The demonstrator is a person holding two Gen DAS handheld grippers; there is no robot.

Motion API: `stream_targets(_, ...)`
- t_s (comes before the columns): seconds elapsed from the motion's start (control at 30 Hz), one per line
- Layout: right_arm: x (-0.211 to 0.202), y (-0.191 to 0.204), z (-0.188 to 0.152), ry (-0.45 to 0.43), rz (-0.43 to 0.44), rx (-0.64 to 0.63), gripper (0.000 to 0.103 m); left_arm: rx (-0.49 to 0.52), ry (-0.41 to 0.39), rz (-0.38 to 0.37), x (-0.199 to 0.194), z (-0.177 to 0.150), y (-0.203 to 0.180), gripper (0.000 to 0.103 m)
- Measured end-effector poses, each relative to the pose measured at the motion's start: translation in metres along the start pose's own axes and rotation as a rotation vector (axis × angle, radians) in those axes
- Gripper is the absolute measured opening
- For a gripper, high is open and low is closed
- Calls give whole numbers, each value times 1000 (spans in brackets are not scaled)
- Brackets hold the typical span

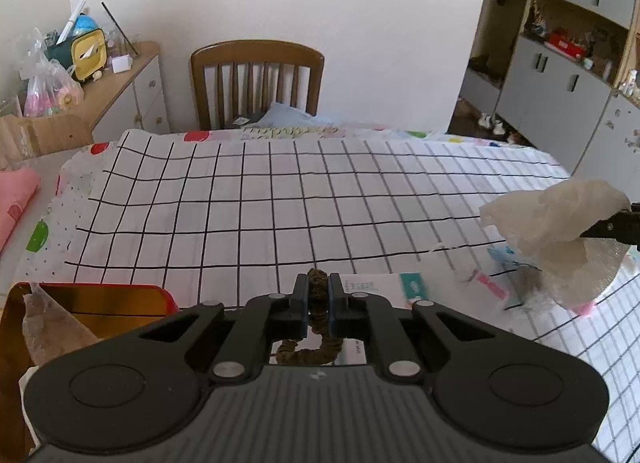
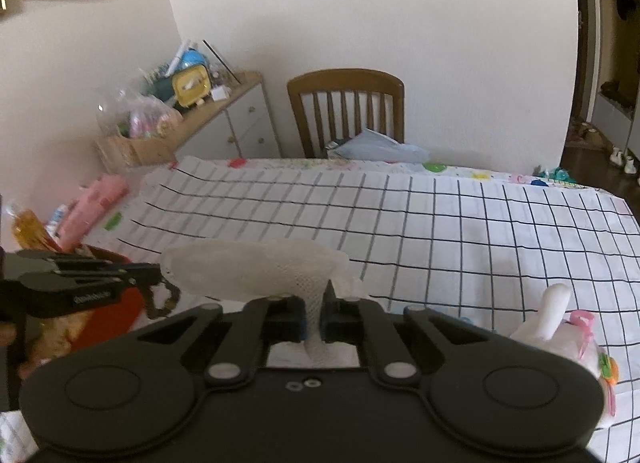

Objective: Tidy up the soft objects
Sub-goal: 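Lift the scrunchie and mesh cloth with both grippers and carry them over the tin box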

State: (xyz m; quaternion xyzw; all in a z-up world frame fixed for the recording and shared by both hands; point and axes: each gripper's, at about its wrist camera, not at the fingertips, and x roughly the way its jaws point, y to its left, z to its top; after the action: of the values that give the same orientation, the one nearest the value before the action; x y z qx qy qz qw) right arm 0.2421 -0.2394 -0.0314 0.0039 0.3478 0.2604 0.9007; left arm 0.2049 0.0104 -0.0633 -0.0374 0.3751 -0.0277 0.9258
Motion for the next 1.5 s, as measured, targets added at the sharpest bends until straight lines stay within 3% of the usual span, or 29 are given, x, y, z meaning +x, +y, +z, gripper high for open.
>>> stream_targets(0.37, -40, 14, 10, -19, 92, 65, 6, -3, -24, -45, -47, 0, 5, 9)
stream_targets(0.87, -58, 73, 33, -67, 231, 34, 6, -4, -78, -24, -96, -2, 29, 9)
stream_targets(0.93, -54, 79, 33, -69, 198, 6, 5, -9, -81, -19, -100, -3, 33, 9)
stream_targets(1.03, -21, 84, 18, 86, 104, -51, 4, -14, -84, -15, -104, -5, 40, 9)
stream_targets(1.1, -12, 83, 7, 114, 75, -77, 4, -15, -81, -16, -104, -7, 43, 9)
stream_targets(1.5, -41, 73, 27, 30, 73, -44, 4, -7, -60, -45, -98, -15, 37, 9)
